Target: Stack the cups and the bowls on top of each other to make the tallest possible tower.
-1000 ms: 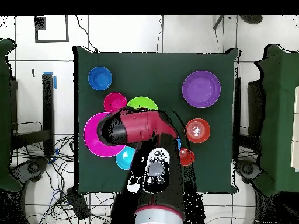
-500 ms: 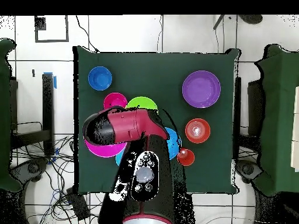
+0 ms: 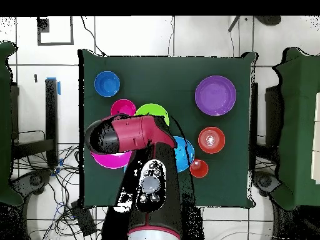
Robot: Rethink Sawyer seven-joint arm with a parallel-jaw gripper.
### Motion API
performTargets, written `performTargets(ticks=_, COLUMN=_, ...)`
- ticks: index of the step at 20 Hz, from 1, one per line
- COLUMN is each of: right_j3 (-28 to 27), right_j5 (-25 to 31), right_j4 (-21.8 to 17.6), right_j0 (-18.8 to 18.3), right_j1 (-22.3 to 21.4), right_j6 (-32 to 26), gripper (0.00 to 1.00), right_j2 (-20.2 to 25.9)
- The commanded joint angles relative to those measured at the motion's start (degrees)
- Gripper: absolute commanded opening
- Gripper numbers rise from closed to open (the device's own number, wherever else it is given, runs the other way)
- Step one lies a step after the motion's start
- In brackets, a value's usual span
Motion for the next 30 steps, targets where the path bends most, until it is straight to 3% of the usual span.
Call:
performTargets(ticks=1, right_j3=-6.4, right_j5=5.7, right_j4=1.1, right_j0=-1.5, right_j1=6.8, right_j6=3.3, gripper=1.0, right_j2=4.7)
performTargets(ticks=12, right_j3=-18.7, right_j5=12.1, right_j4=0.8, right_j0=-10.1, right_j1=12.1, right_j6=-5.0, gripper=1.0, right_j2=8.3)
performTargets(ticks=22, right_j3=-25.7, right_j5=17.9, right_j4=-1.5, right_j0=-10.5, right_j1=13.3, right_j6=-7.3, gripper=1.0, right_j2=9.9)
performTargets(ticks=30, right_j3=-26.2, right_j5=18.4, right_j4=-1.9, right_j0=-11.2, right_j1=13.3, right_j6=-8.4, gripper=1.0, right_j2=10.7)
